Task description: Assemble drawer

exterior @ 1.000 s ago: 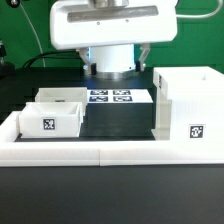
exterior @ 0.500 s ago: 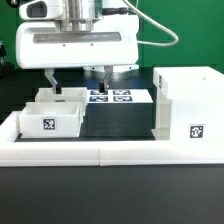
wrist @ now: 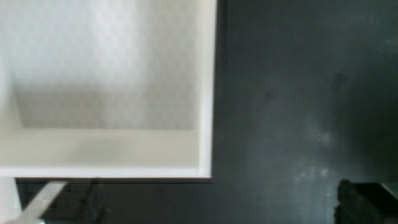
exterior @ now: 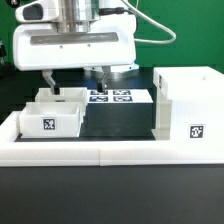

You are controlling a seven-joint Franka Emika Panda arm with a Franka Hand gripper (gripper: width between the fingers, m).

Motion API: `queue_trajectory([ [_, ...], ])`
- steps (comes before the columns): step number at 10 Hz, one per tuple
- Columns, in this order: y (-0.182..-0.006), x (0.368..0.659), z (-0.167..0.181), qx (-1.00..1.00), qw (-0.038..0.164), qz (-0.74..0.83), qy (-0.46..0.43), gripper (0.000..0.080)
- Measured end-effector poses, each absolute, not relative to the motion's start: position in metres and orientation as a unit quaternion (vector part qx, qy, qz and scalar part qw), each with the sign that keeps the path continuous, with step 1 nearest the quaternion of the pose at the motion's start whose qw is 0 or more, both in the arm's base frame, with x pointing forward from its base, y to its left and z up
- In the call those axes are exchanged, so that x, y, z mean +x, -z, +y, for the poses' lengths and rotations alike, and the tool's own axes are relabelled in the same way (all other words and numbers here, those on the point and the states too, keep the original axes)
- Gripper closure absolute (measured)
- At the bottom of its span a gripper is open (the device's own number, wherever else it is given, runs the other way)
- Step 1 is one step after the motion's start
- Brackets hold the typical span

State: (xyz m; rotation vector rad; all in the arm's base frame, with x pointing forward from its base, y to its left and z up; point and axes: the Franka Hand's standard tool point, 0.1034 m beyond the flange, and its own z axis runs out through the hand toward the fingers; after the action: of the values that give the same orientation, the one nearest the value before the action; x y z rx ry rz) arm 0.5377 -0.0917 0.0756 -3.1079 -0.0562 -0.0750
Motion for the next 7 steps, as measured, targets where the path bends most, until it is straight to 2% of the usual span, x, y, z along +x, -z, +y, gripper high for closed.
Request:
queue_trajectory([
  [3,-0.052,0.516,-0.096,-1.000,0.022,-0.014,0.008,0.0150],
  [7,-0.025,0.496,-0.090,-1.000,0.011,-0.018,0.011,0.0150],
])
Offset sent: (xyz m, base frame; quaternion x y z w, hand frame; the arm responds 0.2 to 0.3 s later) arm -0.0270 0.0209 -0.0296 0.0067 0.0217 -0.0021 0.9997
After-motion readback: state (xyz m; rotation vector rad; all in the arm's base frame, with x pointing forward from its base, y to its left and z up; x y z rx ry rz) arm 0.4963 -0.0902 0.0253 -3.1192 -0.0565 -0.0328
